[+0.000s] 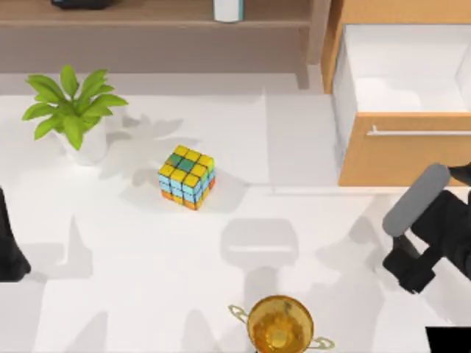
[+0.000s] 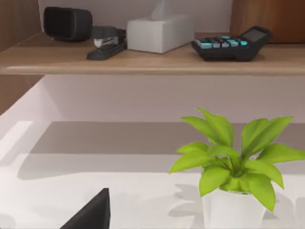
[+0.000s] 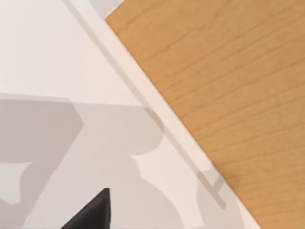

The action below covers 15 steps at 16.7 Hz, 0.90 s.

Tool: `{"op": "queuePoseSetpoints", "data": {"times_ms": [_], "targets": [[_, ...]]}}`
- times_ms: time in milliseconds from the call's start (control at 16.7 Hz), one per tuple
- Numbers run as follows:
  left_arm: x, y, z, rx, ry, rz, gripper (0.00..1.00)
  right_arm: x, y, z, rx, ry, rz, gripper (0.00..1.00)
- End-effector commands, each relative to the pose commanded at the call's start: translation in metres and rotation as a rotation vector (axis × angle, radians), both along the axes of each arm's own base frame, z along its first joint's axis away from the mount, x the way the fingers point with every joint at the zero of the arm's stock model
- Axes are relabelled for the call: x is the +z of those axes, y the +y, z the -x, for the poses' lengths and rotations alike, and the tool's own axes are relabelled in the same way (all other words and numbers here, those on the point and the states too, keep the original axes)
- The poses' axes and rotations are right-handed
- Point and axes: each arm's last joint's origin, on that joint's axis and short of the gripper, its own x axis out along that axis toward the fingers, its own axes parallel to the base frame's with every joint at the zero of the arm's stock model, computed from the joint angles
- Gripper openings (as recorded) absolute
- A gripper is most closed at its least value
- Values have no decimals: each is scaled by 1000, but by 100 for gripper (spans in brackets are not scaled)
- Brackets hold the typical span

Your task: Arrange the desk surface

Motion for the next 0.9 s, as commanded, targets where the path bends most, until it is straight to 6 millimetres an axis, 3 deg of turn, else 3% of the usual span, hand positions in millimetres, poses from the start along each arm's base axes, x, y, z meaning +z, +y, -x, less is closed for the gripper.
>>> {"op": "queuePoseSetpoints", "data": {"times_ms": [480, 900], "targets": [[0, 0, 0, 0, 0, 0, 100, -16, -5, -9, 121, -410, 416, 100], [0, 0, 0, 0, 0, 0, 100, -20, -16, -17, 69, -580, 648, 100]]}}
